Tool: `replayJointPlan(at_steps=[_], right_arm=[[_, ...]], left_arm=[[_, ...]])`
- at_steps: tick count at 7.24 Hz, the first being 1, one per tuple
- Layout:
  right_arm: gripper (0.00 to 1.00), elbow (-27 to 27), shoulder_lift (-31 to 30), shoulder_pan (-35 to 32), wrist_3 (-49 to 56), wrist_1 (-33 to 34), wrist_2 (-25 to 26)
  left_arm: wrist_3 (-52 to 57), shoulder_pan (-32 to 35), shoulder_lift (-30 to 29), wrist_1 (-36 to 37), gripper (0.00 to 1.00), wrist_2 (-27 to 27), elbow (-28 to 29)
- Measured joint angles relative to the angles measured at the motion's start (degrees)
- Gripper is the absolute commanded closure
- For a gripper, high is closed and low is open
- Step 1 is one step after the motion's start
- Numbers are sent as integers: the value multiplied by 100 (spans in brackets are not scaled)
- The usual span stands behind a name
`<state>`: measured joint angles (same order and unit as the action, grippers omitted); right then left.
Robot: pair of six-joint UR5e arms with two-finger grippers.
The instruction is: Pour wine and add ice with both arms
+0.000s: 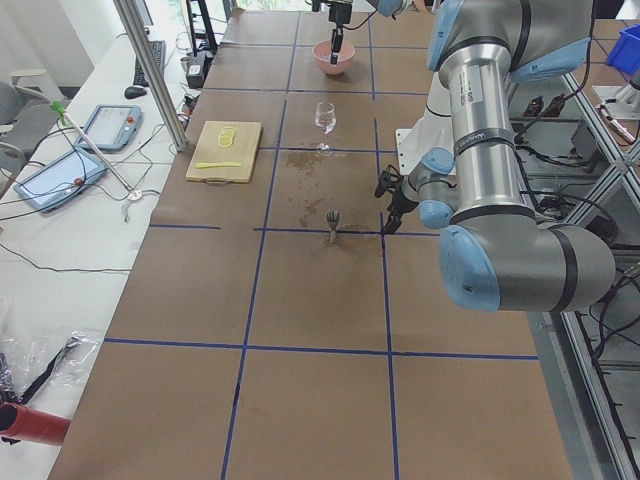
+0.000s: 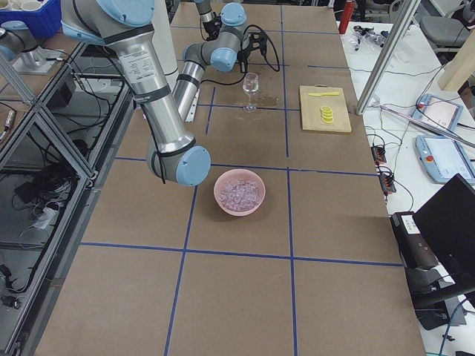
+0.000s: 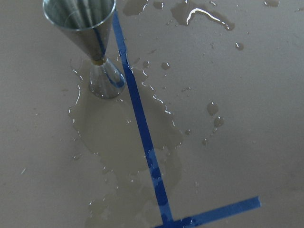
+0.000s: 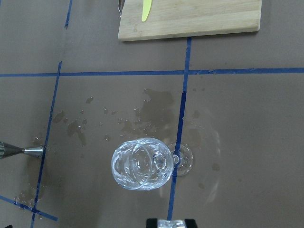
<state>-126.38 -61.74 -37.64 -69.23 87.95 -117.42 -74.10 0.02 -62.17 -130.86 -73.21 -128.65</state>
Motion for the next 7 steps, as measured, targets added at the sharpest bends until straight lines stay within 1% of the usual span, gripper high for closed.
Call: replayJointPlan(at_steps=[2,4,7], right_arm=[[100,266,306,142,-3,73,147],[100,621,582,333,-3,74,401],[100,1201,987,412,3,57,520]], left_arm=[[1,82,79,558,1,-430,-424],[41,249,82,856,1,-748,-575],[100,401,79,1293,1,-994,-805]])
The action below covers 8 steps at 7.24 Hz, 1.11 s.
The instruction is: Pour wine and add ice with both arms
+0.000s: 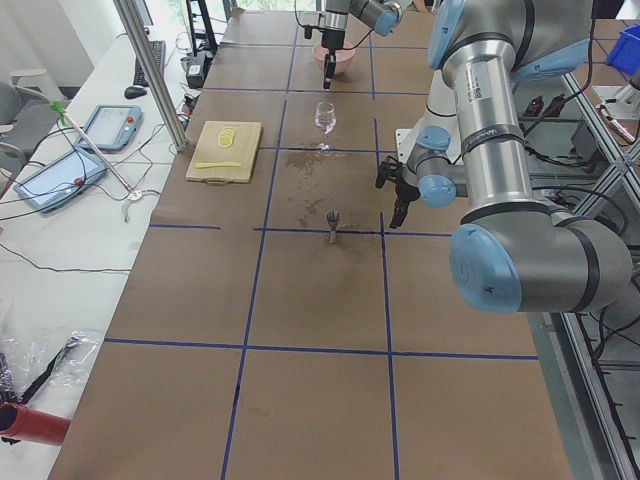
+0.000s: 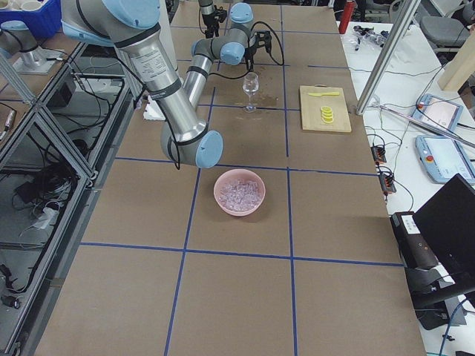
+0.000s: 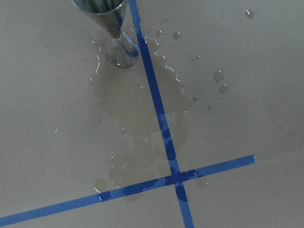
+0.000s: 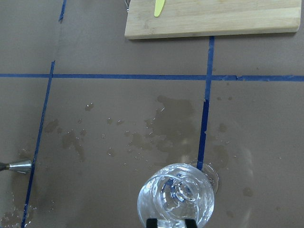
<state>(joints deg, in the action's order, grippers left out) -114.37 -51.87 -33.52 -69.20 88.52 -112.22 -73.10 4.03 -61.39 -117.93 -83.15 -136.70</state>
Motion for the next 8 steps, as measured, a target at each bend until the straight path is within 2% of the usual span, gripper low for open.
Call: replayJointPlan(at_steps=[4,5,6,7,8], right_arm=[[100,417,277,11,16,-13,33],[96,442,312,16,6,-12,33],[77,453,324,26,0,-11,33],[41,456,325,39,-4,-10,33],[18,458,326,47,-5,-12,33]], left_arm=[[466,427,-29,677,0,-469,-423],[539,529,-35,717,0,-551,-474],[689,687,-46,730,1,-650,-502],[881,886,-58,734,0,-745,-517],[1042,1056,-62,736,0,-806,-524]])
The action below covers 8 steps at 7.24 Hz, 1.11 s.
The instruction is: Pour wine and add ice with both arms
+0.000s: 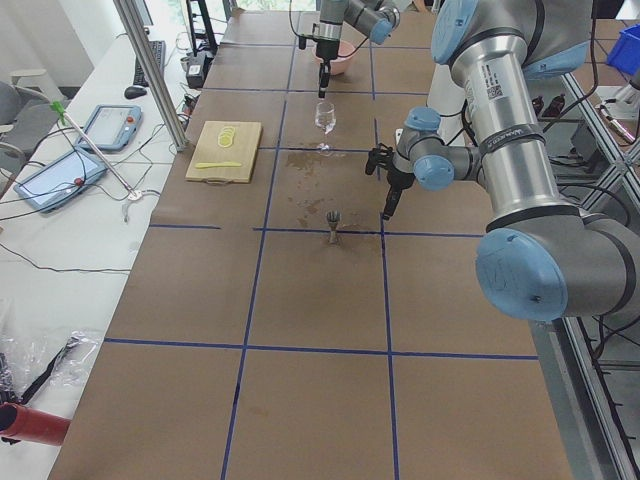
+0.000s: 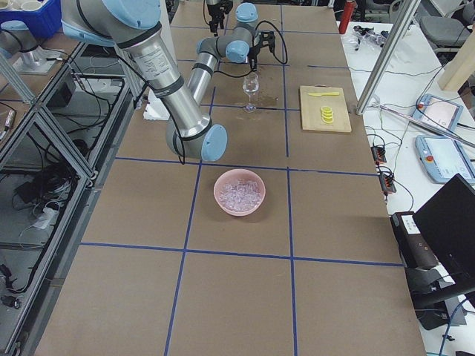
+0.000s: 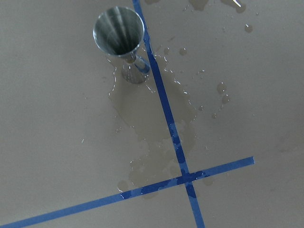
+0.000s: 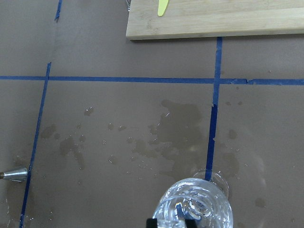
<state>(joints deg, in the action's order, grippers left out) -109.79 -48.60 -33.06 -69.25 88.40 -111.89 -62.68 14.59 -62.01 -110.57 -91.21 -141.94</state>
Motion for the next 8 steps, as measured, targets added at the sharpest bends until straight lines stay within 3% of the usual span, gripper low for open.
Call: replayJointPlan(at_steps=[1,5,6,8], right_arm=[[5,0,3,2,0,-4,0],[1,-86,9,-7,-45,14,-17],[0,-155,11,-31,-105,29,-38],[0,-363,11,-142,-142,255,-94]], left_arm=[[168,194,-8,0,0,-98,-16],[1750,1825,-243,98,0,-976,11],[2252,2346,-540,390,0,-1277,30],[3355,3324,-1628,1630,0,-1548,175]])
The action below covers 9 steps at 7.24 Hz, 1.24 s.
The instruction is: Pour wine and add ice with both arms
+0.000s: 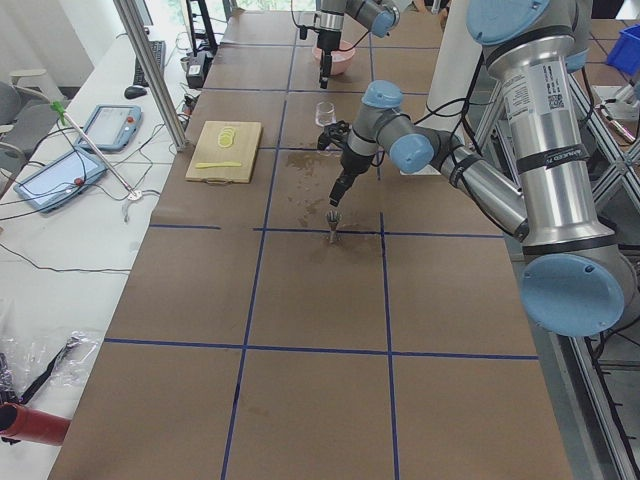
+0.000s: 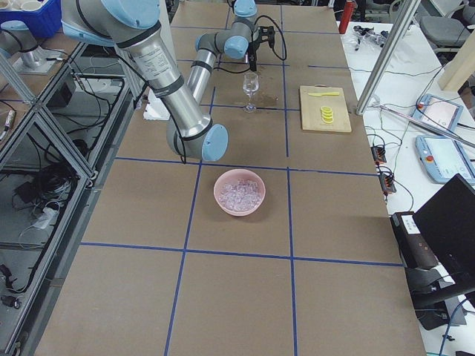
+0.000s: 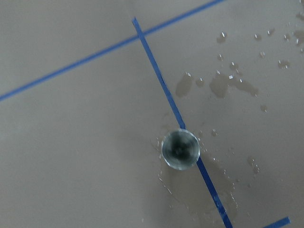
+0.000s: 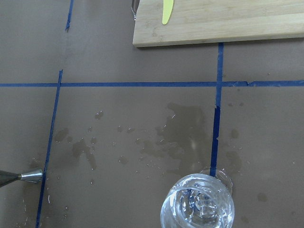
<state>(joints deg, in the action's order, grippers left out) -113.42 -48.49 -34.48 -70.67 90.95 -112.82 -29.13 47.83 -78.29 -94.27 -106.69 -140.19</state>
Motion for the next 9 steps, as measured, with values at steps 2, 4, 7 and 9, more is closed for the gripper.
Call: replayJointPlan(at_steps=[2,4,7,9], right_arm=[[0,-195,-17,-286,22,397,-205],[0,-245,-93,-850,261,814,-644],[0,-241,-334,-1729,1684,1882,-1004],[0,-173,-907,-2317,3101,2296,-1015]], left_arm=[[986,745,-1253,1212,0,-198,453],[1480,1394,-1821,1474,0,-668,1040],[1565,2309,-2320,1345,0,-1728,2127],[1564,2710,-2339,1085,0,-1903,2636]])
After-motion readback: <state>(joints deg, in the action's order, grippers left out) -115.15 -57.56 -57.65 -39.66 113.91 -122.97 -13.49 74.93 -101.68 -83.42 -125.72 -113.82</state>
